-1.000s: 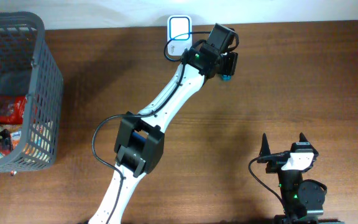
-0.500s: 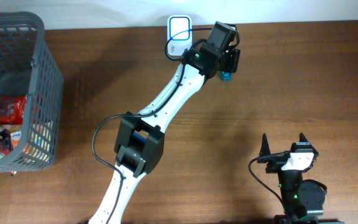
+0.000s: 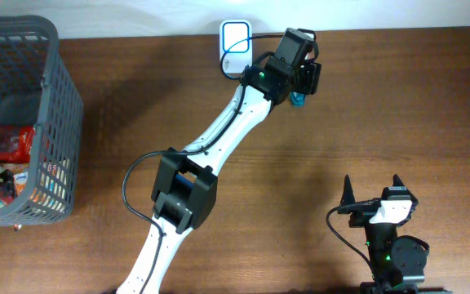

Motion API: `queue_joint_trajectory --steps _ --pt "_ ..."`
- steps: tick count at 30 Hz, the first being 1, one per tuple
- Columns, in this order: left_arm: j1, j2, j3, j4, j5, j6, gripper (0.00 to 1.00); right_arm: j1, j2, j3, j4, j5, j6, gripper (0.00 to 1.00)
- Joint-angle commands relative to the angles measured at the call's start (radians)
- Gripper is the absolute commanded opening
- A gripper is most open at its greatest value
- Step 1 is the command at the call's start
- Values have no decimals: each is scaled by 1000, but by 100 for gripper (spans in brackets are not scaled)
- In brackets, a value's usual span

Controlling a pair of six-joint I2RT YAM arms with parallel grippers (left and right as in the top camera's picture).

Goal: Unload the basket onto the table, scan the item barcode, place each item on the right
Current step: 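Set the bottle upright on the table right of the scanner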

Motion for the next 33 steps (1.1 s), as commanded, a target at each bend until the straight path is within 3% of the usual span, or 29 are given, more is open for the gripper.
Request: queue_joint_trajectory --steps 1,16,23,30,33 --pt "-6 3 24 6 18 2 71 -5 -6 -7 -4 15 0 98" --pt "-6 -2 31 -1 18 2 70 -5 -6 -7 -4 15 0 98" --pt "-1 -105 43 -56 18 2 72 -5 -6 -7 -4 15 0 98" --pt "30 -272 43 -257 -10 17 75 -5 -6 -7 -4 15 0 98" --pt "80 -364 43 -399 -61 47 88 -5 -6 -7 -4 15 0 98"
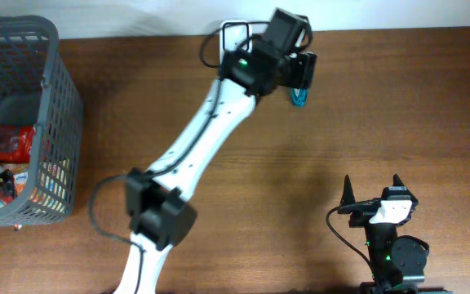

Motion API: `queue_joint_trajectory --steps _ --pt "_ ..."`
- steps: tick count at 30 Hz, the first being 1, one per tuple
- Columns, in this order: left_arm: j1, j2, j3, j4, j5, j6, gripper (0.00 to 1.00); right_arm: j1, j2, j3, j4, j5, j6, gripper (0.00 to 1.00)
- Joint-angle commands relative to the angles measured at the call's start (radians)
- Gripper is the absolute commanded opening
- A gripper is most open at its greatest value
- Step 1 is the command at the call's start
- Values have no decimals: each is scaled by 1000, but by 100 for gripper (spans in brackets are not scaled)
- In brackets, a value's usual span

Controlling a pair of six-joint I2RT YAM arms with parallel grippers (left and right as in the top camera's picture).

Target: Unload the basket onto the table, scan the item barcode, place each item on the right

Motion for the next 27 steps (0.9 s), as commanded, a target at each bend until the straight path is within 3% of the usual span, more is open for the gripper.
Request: queue_joint_trajectory --steps 1,3,10,19,27 --pt "77 -151 24 -126 -80 61 92 -5 -6 -7 -4 15 0 98" --pt "144 -223 24 -233 -171 71 100 -5 -6 -7 -4 15 0 98" --pt "449 -360 24 -321 -198 67 99 -5 -6 -7 -4 15 0 98" --pt "896 -376 22 -403 -198 40 99 -5 -6 -7 -4 15 0 98" --pt "1131 -371 15 -466 -199 42 99 -5 -6 -7 -4 15 0 99"
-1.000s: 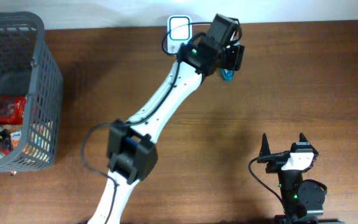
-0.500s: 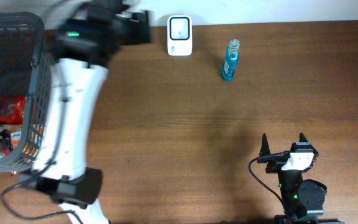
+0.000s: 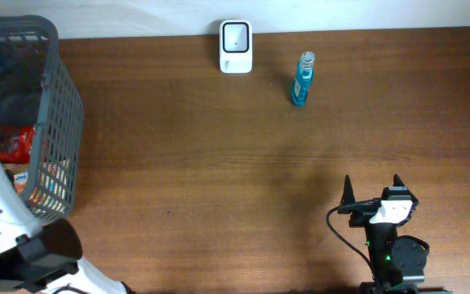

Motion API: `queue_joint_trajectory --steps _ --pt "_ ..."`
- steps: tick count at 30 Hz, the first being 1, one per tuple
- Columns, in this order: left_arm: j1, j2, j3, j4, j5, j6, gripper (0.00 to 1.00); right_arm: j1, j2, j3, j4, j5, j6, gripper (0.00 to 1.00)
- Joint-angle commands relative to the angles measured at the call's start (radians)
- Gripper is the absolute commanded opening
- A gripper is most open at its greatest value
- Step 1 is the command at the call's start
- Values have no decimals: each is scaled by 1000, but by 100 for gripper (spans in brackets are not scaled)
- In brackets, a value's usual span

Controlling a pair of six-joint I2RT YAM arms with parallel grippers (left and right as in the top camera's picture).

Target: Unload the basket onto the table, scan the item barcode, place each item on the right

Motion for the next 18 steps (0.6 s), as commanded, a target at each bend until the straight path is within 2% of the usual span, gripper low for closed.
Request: queue_joint_trajectory --steps 1,3,8,14,18 --pt "89 -16 -1 -34 -7 -5 97 -5 -6 -7 -4 13 0 99" --pt "126 -1 -31 -63 -6 -5 94 -5 -6 -7 -4 13 0 99" --pt "150 22 -187 -76 -6 -5 93 -5 -6 -7 -4 13 0 98" --pt "150 31 -425 -24 -6 17 84 -5 -6 -7 -4 13 0 98" --pt "150 31 -557 16 -12 18 84 -5 -6 -7 -4 13 0 99"
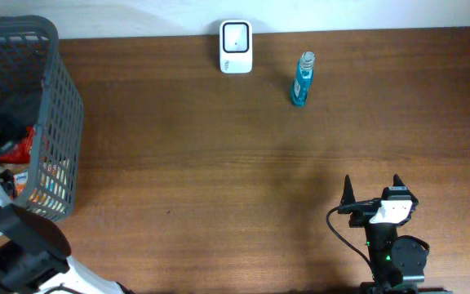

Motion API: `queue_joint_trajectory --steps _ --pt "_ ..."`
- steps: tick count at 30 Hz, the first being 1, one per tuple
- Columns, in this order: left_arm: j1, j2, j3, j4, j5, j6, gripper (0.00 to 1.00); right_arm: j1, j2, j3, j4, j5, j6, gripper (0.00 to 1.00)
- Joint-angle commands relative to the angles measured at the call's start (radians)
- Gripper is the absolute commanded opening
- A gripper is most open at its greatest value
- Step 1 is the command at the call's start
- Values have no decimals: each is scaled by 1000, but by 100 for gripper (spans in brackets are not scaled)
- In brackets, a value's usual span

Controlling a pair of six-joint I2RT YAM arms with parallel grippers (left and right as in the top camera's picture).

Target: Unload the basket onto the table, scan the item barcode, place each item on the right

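A white barcode scanner (236, 35) stands at the table's far edge. Right of it a small blue bottle (302, 80) rests on the wood, with no gripper near it. My left arm (19, 249) comes in at the bottom left and reaches into the grey basket (62, 98). A dark mass there, over a red packet (21, 147), looks like its wrist, and the fingers are not distinguishable. At the near right my right gripper (373, 186) stands open and holds nothing.
The basket fills the left side and holds several snack packets (39, 181). A black cable (337, 229) loops beside the right arm's base.
My left arm's elbow has shifted lower and further left. A dark part of it now covers more of the red packet in the basket. Bottle, scanner and right arm are unchanged.
My left gripper was at the blue bottle beside the scanner, and was still there a second later, slightly raised. Then the arm was at the basket on the far left, with the bottle left alone right of the scanner. Now the arm reaches deeper into the basket.
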Motion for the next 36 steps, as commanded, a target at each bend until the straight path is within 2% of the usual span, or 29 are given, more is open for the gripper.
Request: queue_joint_trajectory --steps 1,9,10,12,18,22,36 --pt "2 8 -95 35 -17 13 84 -5 -6 -7 -5 13 0 98" --pt "3 8 -239 154 -42 17 84 -5 -6 -7 -4 13 0 98" --pt "3 8 -254 162 -42 17 79 -5 -6 -7 -4 13 0 99" --pt "3 8 -284 176 -43 18 76 -5 -6 -7 -4 13 0 99" --pt "3 8 -366 257 -43 23 74 -5 -6 -7 -4 13 0 98" --pt "3 8 -389 300 -43 85 71 -5 -6 -7 -4 13 0 98" --pt "5 25 -444 340 -94 84 60 -5 -6 -7 -4 13 0 98"
